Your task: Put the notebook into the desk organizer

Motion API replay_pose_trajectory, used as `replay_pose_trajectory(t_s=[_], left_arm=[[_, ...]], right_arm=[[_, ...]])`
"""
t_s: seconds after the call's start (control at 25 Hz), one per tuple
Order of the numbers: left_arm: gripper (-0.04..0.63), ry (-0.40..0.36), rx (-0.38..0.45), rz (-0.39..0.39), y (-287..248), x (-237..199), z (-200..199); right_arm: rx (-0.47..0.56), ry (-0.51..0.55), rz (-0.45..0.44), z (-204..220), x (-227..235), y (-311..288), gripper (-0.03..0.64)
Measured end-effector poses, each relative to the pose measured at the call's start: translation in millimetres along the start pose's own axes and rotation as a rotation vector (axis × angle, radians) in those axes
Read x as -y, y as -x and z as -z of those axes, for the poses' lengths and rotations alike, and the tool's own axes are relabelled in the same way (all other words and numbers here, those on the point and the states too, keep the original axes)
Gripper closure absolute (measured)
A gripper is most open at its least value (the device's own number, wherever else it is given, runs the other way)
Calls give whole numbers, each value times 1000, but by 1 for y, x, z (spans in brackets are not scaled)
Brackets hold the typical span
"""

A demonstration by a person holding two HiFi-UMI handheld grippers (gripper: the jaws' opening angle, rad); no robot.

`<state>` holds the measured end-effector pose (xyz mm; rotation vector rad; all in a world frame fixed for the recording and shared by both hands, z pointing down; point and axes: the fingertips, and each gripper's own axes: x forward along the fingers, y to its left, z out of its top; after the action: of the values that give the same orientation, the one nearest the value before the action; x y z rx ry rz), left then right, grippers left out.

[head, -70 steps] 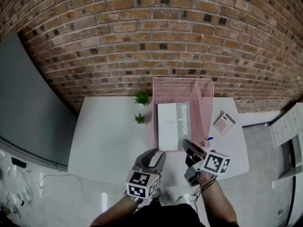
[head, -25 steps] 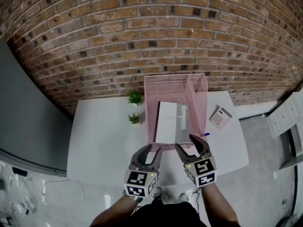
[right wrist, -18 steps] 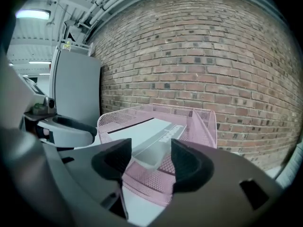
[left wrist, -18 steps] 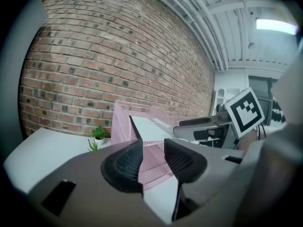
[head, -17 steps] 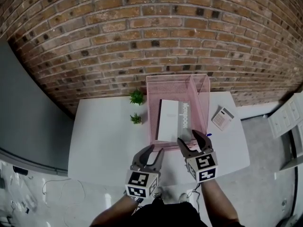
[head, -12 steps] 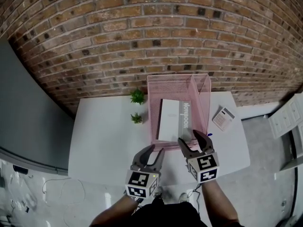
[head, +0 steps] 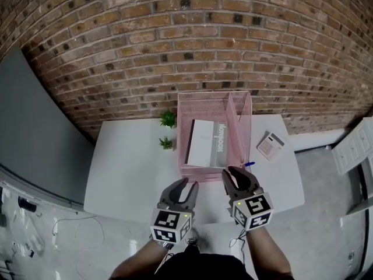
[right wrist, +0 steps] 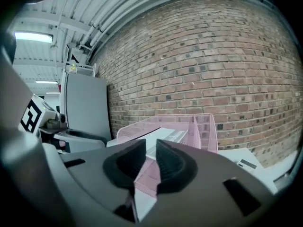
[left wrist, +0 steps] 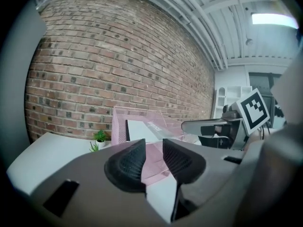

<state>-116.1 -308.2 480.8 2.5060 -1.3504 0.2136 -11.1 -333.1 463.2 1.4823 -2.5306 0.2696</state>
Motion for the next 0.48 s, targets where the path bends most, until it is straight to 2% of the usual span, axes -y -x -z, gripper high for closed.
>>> replay_pose_trajectory(t_s=[0.04,0.08,0.2,0.48], left_arm=[[492,-6,3,-9,4,7,-1],[519,-11,7,-21,9,15,-1],[581,-5,14,-59,26,45,2],[589,21,53,-164,84,128,11]], right_arm=[[13,-3,-16,-1,-1,9,590],[24,-4,-36,-2,-3,19,612],[47,19,-112,-3,-10,55,614],[90,71,-248,1,-22,153,614]])
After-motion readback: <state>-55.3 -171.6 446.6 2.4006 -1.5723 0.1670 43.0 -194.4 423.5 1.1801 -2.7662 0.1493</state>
